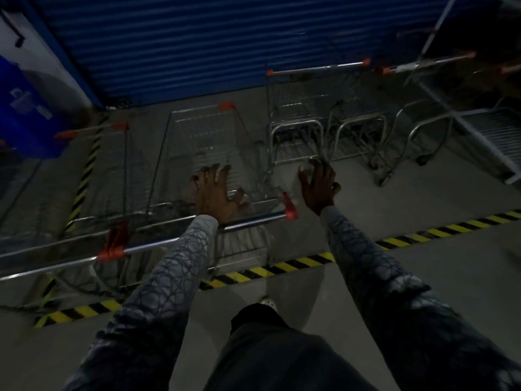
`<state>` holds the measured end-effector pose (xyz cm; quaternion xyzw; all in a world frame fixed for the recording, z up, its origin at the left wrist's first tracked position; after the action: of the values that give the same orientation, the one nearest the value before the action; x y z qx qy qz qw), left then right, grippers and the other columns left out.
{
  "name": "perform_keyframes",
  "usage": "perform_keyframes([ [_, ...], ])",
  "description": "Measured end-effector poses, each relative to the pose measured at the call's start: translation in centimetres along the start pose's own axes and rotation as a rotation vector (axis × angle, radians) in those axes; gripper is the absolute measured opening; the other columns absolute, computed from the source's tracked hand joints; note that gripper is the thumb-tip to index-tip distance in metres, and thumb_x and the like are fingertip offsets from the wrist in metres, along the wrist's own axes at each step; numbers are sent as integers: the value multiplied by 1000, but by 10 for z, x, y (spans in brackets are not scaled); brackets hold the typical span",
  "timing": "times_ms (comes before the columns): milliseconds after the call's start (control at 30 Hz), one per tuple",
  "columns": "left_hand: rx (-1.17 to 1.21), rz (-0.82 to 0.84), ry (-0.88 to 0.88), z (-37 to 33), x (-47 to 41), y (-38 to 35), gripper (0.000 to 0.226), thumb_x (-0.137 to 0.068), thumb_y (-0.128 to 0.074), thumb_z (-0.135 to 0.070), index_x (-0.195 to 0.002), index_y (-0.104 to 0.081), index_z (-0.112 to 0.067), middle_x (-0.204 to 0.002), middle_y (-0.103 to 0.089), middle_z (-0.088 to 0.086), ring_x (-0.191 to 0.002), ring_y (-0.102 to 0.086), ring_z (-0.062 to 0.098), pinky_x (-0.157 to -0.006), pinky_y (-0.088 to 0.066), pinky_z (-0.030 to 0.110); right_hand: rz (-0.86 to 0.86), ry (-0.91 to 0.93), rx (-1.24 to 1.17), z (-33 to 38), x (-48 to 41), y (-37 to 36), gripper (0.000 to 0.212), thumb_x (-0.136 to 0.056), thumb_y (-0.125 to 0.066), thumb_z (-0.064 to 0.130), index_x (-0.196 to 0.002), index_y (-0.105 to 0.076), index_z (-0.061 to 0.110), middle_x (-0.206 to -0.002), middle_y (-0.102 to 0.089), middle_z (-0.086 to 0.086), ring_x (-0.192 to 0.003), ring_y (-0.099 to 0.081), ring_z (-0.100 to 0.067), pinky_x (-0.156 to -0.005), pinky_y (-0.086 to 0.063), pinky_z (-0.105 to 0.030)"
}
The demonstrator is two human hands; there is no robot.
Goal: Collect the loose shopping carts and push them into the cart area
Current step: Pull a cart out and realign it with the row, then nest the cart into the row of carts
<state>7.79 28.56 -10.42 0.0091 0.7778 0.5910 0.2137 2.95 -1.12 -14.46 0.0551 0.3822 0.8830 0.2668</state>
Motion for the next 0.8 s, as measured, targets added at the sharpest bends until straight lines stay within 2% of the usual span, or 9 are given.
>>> perform_keyframes([
  [100, 37, 60, 6, -24, -58, -29, 74, -81, -44, -67, -142, -49, -24, -147, -47, 7, -135, -37, 36, -110, -19, 55, -1, -31, 53, -23, -45, 13, 49, -100, -47, 55, -140, -48, 26, -159, -29, 1, -146, -25, -22, -111, -20, -55],
  [200, 24, 85, -48, -58, -107, -56, 76, -79, -39, -68, -136, -52, -20, -140, -52, 8, -129, -37, 35, -106, -22, 54, -13, -90, 69, -59, -93, 34, 52, -100, -44, 59, -139, -49, 25, -158, -30, -2, -146, -24, -22, -112, -21, -56],
  [333, 49, 164, -115, -112, -161, -100, 78, -78, -35, -69, -135, -54, -20, -137, -53, 8, -127, -38, 34, -104, -22, 52, -48, -158, 95, -112, -152, 66, 46, -99, -38, 64, -131, -53, 33, -153, -36, -3, -144, -27, -24, -111, -22, -59],
  [467, 77, 141, -144, -143, -205, -133, 74, -78, -39, -68, -133, -56, -21, -134, -56, 6, -125, -39, 32, -104, -24, 51, 34, -195, 167, -148, -207, 74, 48, -100, -32, 66, -133, -49, 37, -154, -34, -3, -145, -22, -23, -109, -19, -57],
  [567, 65, 129, -118, -162, -257, -168, 71, -78, -42, -68, -131, -56, -24, -133, -56, 4, -125, -40, 32, -104, -25, 50, 91, -131, 186, -172, -274, 79, 47, -102, -36, 61, -137, -51, 32, -158, -29, -3, -148, -18, -25, -112, -21, -58],
  [667, 84, 138, -46, -173, -309, -200, 74, -76, -41, -69, -131, -57, -22, -131, -57, 7, -124, -39, 34, -105, -27, 55, 115, -58, 213, -187, -349, 83, 49, -100, -42, 58, -136, -53, 27, -155, -35, -7, -143, -29, -31, -110, -28, -58],
  [767, 69, 131, 26, -190, -351, -216, 78, -75, -39, -71, -131, -57, -20, -132, -56, 9, -125, -37, 33, -102, -25, 51, 170, 26, 329, -185, -413, 89, 65, -97, -37, 63, -142, -51, 18, -154, -38, -13, -144, -30, -34, -114, -26, -53],
  [800, 65, 115, 51, -195, -363, -217, 79, -75, -38, -72, -131, -57, -20, -133, -56, 10, -125, -38, 34, -102, -26, 52, 188, 94, 387, -176, -432, 90, 64, -98, -38, 59, -143, -52, 15, -154, -41, -14, -145, -31, -35, -115, -24, -51],
])
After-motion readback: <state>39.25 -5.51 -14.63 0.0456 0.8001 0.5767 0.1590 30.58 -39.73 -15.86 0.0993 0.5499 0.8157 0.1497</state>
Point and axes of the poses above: each hand's wrist, its own x-axis away from the middle knuckle, its own y-axis out of the back of the hand, z = x × y, the point moved 8 cm from there along -x, towards the middle knuckle
